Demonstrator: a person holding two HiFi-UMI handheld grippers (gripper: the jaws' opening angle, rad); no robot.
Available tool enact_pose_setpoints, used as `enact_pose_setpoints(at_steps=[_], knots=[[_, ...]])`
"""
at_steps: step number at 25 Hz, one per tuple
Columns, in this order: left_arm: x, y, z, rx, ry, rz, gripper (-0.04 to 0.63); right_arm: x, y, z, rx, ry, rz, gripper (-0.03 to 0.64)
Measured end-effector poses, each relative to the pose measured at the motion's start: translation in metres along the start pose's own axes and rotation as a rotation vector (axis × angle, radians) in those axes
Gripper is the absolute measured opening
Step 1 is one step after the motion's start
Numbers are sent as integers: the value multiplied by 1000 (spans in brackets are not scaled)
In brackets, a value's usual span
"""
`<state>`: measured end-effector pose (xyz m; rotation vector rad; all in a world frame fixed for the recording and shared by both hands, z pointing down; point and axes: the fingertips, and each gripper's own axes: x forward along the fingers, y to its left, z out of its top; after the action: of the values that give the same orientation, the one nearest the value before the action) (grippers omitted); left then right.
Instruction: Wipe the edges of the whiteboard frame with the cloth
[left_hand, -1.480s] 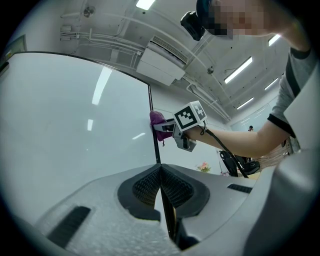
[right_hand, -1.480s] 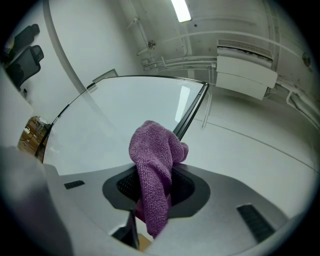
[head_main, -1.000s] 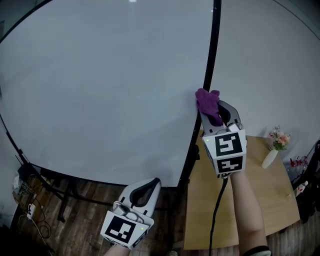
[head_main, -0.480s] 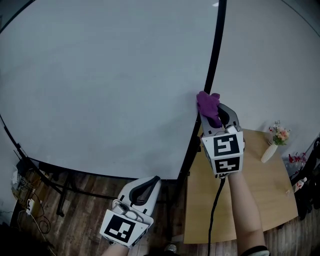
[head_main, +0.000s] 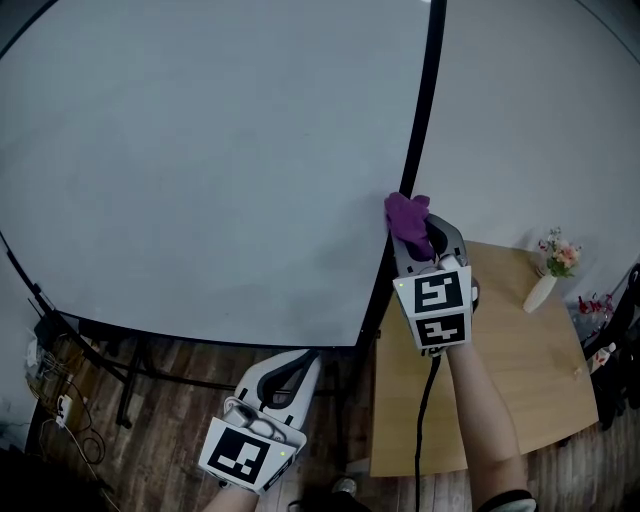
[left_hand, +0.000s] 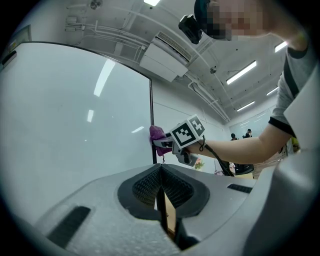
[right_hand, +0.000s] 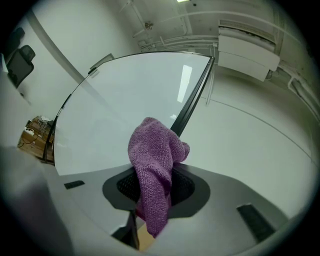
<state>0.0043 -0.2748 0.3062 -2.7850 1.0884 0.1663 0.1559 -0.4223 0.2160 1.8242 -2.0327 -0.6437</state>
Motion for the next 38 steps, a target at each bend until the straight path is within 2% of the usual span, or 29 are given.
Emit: enact_pose_setpoints(at_steps=[11, 21, 30, 38], knots=[[-11, -6, -11, -11, 23, -1, 17, -3, 17, -30, 7, 63, -10, 113], [-19, -3, -13, -24, 41, 9, 17, -5, 38, -54, 49, 128, 25, 112], [-20, -5, -21, -22, 46, 7, 17, -11, 64, -62, 109, 118, 74, 109], [-17, 2, -31, -39, 67, 15, 17, -6, 68, -69, 153, 83, 40, 108]])
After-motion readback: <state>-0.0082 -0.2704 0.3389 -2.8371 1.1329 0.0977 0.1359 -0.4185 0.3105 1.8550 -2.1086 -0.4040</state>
